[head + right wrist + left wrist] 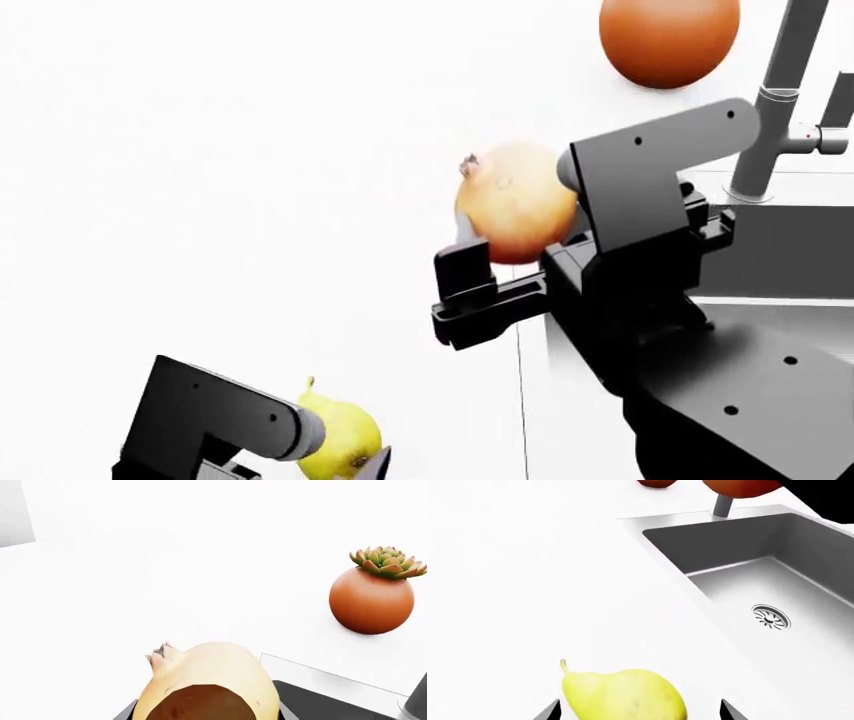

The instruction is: There is a mixed pile of frozen fruits and vegetables on the counter. Locate all the frozen vegetables and place the items in a bowl on the counter. Take all the frozen fruits and defrost them in a running sink.

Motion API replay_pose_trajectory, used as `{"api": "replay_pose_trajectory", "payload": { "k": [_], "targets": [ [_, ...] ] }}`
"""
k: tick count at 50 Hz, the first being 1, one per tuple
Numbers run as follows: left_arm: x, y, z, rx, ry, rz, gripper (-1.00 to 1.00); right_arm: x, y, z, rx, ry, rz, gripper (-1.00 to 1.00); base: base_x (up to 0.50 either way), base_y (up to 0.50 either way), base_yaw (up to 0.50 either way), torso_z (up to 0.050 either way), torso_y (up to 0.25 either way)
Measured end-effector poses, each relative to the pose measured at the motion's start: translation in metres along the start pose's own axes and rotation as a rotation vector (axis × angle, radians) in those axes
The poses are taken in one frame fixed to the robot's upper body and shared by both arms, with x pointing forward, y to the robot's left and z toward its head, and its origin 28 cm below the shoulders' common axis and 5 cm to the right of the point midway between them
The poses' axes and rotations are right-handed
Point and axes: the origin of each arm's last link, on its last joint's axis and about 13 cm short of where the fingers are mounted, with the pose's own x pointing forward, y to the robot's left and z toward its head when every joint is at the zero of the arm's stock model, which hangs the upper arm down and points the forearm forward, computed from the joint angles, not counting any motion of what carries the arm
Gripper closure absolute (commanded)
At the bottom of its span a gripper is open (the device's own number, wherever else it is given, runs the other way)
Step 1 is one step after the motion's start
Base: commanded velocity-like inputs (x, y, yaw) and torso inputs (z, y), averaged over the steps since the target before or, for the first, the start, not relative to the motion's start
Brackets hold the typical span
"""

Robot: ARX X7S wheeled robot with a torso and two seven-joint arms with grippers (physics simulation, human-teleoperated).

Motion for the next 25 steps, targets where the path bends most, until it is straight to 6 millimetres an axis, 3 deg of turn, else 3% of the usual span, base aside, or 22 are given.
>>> {"api": "replay_pose_trajectory", "payload": {
  "k": [20,21,25],
  "targets": [
    [0.014,0.000,-0.007,-0.001,0.042,-0.016,-1.00,0.000,-0.001,-0.006,0.007,0.012,0.000,1.00,0.00,0.00,0.00,0.001,0.000],
    [0.014,0.000,-0.007,0.000,0.042,-0.017,1.00,0.000,-0.001,-0.006,0.007,0.012,0.000,1.00,0.00,0.00,0.00,0.000,0.000],
    [0.015,0.002,-0.005,0.012,0.031,0.006,1.00,0.000,-0.001,-0.007,0.009,0.013,-0.001,1.00,0.00,0.00,0.00,0.000,0.000]
  ]
}}
